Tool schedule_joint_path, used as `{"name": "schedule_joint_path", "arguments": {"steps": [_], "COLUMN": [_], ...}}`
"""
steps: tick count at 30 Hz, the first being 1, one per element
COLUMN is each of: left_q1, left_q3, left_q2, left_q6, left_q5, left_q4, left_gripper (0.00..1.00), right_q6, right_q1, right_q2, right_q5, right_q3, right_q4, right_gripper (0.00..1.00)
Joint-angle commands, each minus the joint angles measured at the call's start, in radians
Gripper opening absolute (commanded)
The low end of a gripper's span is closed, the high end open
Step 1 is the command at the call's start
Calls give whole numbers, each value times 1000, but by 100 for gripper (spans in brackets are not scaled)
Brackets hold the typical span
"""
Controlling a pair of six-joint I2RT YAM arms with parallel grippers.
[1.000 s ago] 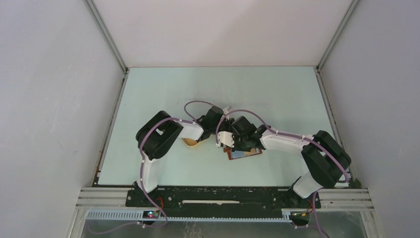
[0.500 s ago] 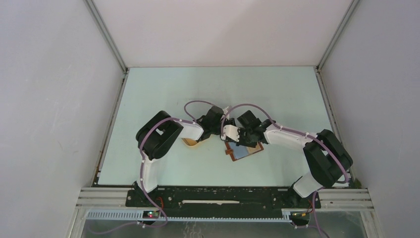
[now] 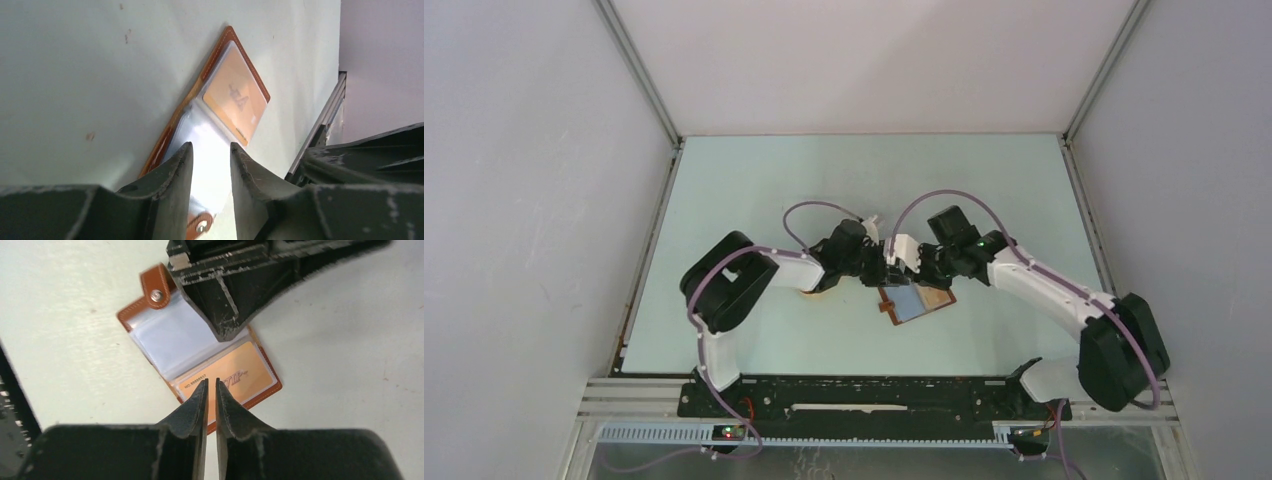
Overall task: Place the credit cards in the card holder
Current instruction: Insert the credit card into the card holder.
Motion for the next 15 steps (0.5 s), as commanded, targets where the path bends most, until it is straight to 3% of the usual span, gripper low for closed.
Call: {"name": "schedule_joint_path", "arguments": {"steps": [1, 5, 7, 10, 15], "left_q1": [0, -13, -28, -52, -64], "left_q3": [-93, -188, -253, -335, -475], "left_q2": [-190, -382, -492, -668, -976], "left_q6": [106, 229, 305, 416, 548], "left_q5": [-93, -167, -235, -373, -617], "left_q4": [63, 89, 88, 75, 73], "left_gripper": [39, 38, 39, 38, 39], "right_q6": [12, 30, 60, 104, 235], "right_q1": [-32, -72, -107, -164, -280], "right_q2": [-109, -214, -270, -355, -431], "right_q5": [-171, -241, -265, -301, -447], "right_q3": [40, 39, 38, 39, 45], "right_q4": [-57, -79, -71, -41, 19], "right_gripper": [18, 23, 32, 49, 87]}}
